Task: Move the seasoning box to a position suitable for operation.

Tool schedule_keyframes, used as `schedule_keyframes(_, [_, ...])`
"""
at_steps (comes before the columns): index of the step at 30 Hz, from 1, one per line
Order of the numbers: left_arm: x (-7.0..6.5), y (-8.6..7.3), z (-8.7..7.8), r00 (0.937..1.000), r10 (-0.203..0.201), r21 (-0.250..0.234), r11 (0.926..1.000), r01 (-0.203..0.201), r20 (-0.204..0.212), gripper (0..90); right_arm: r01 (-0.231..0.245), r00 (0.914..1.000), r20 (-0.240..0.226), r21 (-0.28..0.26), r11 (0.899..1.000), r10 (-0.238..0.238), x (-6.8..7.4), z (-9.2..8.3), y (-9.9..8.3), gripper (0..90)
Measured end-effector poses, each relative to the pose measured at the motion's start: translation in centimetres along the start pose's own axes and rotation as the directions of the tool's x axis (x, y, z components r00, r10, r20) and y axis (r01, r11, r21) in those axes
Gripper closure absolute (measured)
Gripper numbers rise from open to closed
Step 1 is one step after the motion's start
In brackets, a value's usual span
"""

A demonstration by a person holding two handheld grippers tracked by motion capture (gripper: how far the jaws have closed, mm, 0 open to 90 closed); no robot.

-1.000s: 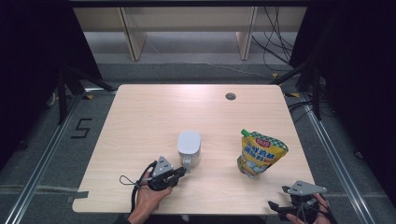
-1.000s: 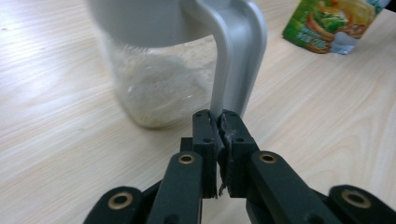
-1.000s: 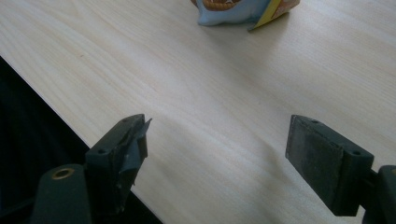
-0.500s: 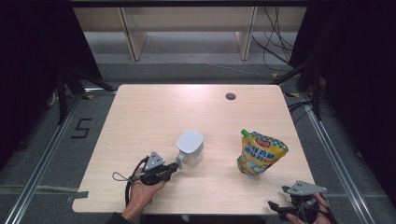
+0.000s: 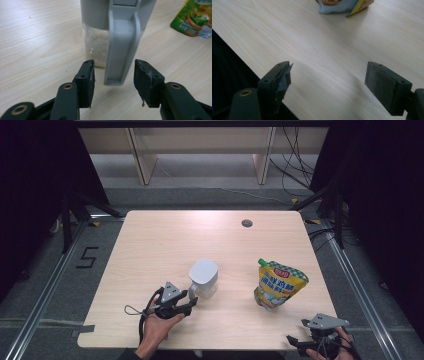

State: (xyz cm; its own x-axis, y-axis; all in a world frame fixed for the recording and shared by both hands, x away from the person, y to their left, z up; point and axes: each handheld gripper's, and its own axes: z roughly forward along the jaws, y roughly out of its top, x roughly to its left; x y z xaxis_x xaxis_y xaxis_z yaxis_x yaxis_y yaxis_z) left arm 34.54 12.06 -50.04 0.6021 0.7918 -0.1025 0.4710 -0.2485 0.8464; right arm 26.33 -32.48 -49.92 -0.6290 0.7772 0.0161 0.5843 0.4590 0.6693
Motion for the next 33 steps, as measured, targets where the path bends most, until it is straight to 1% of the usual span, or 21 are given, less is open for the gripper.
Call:
schedule_keyframes(3, [0.0, 0.3, 0.5, 0.9997, -0.009, -0.033, 0.9994, 0.008, -0.021, 53.1, 0.002, 1.0, 0.0, 0.002, 1.0, -0.002, 0.0, 0.0, 0.0, 21.7])
schedule_keyframes(6, [-0.4, 0.5, 1.1, 0.9996, 0.002, -0.051, 0.9987, -0.003, -0.03, 57.7, -0.001, 1.0, -0.002, 0.003, 1.0, 0.001, 0.0, 0.0, 0.0, 21.7])
schedule_keyframes(8, [-0.5, 0.8, 1.4, 0.9989, 0.025, -0.053, 0.9982, -0.027, -0.039, 61.4, 0.0, 1.0, -0.003, 0.008, 1.0, 0.0, 0.0, -0.1, 0.1, 21.7])
schedule_keyframes(9, [-0.6, 0.8, 1.4, 0.9986, 0.033, -0.053, 0.998, -0.036, -0.04, 62.1, -0.023, 0.9997, -0.005, 0.013, 1.0, 0.023, 0.2, -0.1, 0.0, 21.7])
schedule_keyframes(10, [-0.6, 0.9, 1.4, 0.9978, 0.045, -0.052, 0.9975, -0.048, -0.049, 63.0, -0.011, 0.9999, -0.006, 0.008, 1.0, 0.012, 0.1, -0.1, 0.0, 21.7])
schedule_keyframes(12, [-0.3, 0.8, 1.3, 0.995, 0.068, -0.052, 0.9961, -0.071, -0.074, 66.8, 0.016, 0.9999, 0.0, 0.001, 1.0, -0.016, -0.2, -0.1, 0.0, 21.7])
schedule_keyframes(13, [0.1, 0.9, 1.3, 0.9939, 0.076, -0.055, 0.9953, -0.08, -0.081, 67.0, 0.016, 0.9999, -0.001, 0.001, 1.0, -0.016, -0.2, -0.1, 0.0, 21.7])
schedule_keyframes(14, [0.5, 0.8, 1.2, 0.9931, 0.068, -0.057, 0.9957, -0.074, -0.096, 67.1, 0.015, 0.9999, -0.001, -0.001, 1.0, -0.015, -0.2, -0.1, 0.0, 21.7])
schedule_keyframes(16, [1.2, 0.8, 1.2, 0.9937, 0.074, -0.076, 0.9938, -0.08, -0.084, 67.3, 0.018, 0.9998, 0.002, -0.003, 1.0, -0.018, -0.1, -0.2, -0.1, 21.8])
schedule_keyframes(17, [1.3, 0.8, 1.2, 0.9936, 0.069, -0.069, 0.9947, -0.076, -0.089, 67.3, -0.002, 1.0, 0.001, 0.001, 1.0, 0.002, 0.0, -0.1, -0.1, 21.7])
schedule_keyframes(18, [1.5, 0.8, 1.2, 0.9919, 0.09, -0.074, 0.9925, -0.097, -0.089, 67.3, 0.019, 0.9998, 0.002, 0.0, 1.0, -0.019, -0.1, -0.1, 0.0, 21.7])
schedule_keyframes(19, [1.4, 0.8, 1.2, 0.9925, 0.083, -0.072, 0.9934, -0.089, -0.09, 67.4, -0.002, 1.0, -0.001, 0.005, 1.0, 0.002, 0.0, -0.1, 0.0, 21.8])
schedule_keyframes(20, [1.4, 0.8, 1.2, 0.9924, 0.076, -0.07, 0.9941, -0.083, -0.097, 67.4, -0.005, 1.0, -0.001, 0.007, 1.0, 0.005, 0.1, -0.1, 0.0, 21.7])
schedule_keyframes(21, [1.4, 0.8, 1.2, 0.9923, 0.079, -0.069, 0.9939, -0.086, -0.095, 67.5, 0.008, 1.0, -0.002, 0.005, 1.0, -0.008, 0.0, -0.1, 0.0, 21.7])
schedule_keyframes(22, [1.6, 0.8, 1.3, 0.9926, 0.083, -0.073, 0.9933, -0.09, -0.089, 67.6, -0.003, 1.0, -0.002, 0.008, 1.0, 0.003, 0.1, -0.1, 0.0, 21.7])
schedule_keyframes(24, [1.9, 0.9, 1.3, 0.9923, 0.102, -0.074, 0.9915, -0.108, -0.07, 67.8, 0.001, 1.0, -0.003, 0.005, 1.0, -0.001, 0.1, -0.1, 0.0, 21.7])
schedule_keyframes(26, [1.9, 0.8, 1.2, 0.9932, 0.101, -0.065, 0.9923, -0.105, -0.057, 68.0, 0.0, 1.0, -0.005, 0.006, 1.0, 0.0, 0.1, -0.1, 0.0, 21.7])
schedule_keyframes(28, [2.0, 0.9, 1.0, 0.992, 0.117, -0.049, 0.9916, -0.12, -0.047, 68.1, 0.002, 1.0, -0.004, 0.006, 1.0, -0.002, 0.0, -0.1, 0.0, 21.7])
schedule_keyframes(30, [1.8, 0.7, 0.9, 0.9933, 0.114, -0.062, 0.9915, -0.115, -0.021, 68.1, 0.017, 0.9999, -0.001, 0.001, 1.0, -0.017, -0.1, -0.1, 0.0, 21.8])
schedule_keyframes(31, [1.9, 0.7, 0.6, 0.9906, 0.136, -0.049, 0.9894, -0.136, -0.011, 68.2, 0.017, 0.9999, -0.001, 0.001, 1.0, -0.017, -0.1, -0.1, 0.0, 21.8])
schedule_keyframes(33, [1.6, 0.5, 0.2, 0.99, 0.141, -0.04, 0.9893, -0.14, 0.009, 68.2, 0.02, 0.9998, 0.002, -0.001, 1.0, -0.02, -0.1, -0.1, 0.0, 21.8])
